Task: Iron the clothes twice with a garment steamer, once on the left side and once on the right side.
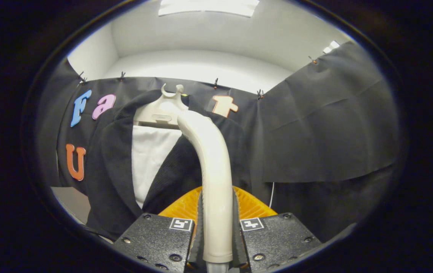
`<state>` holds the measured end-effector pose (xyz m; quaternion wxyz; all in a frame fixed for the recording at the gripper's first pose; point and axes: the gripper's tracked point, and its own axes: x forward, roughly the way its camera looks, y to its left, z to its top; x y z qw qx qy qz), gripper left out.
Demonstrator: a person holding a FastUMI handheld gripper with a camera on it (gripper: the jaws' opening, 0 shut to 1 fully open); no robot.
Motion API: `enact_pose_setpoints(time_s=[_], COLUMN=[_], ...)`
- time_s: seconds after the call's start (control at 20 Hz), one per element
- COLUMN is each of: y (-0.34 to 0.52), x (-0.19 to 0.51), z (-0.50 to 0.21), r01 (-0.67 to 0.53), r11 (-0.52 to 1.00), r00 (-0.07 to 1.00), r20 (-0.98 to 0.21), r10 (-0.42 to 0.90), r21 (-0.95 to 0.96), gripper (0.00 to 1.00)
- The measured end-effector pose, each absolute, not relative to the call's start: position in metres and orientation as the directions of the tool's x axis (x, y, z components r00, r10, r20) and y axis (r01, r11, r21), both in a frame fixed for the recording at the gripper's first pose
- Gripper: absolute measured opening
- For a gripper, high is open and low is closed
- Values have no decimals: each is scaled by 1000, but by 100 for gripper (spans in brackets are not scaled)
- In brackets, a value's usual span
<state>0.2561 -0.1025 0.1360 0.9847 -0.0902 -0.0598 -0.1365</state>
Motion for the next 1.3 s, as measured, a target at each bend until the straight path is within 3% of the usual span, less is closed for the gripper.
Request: enact_pose_setpoints(time_s=[1.3], y=[-133], x=[195], z=[6], r01=[304], r11=[906], r00=[930], r20=[-114], r10=[-349], r21=[-295], gripper=[33])
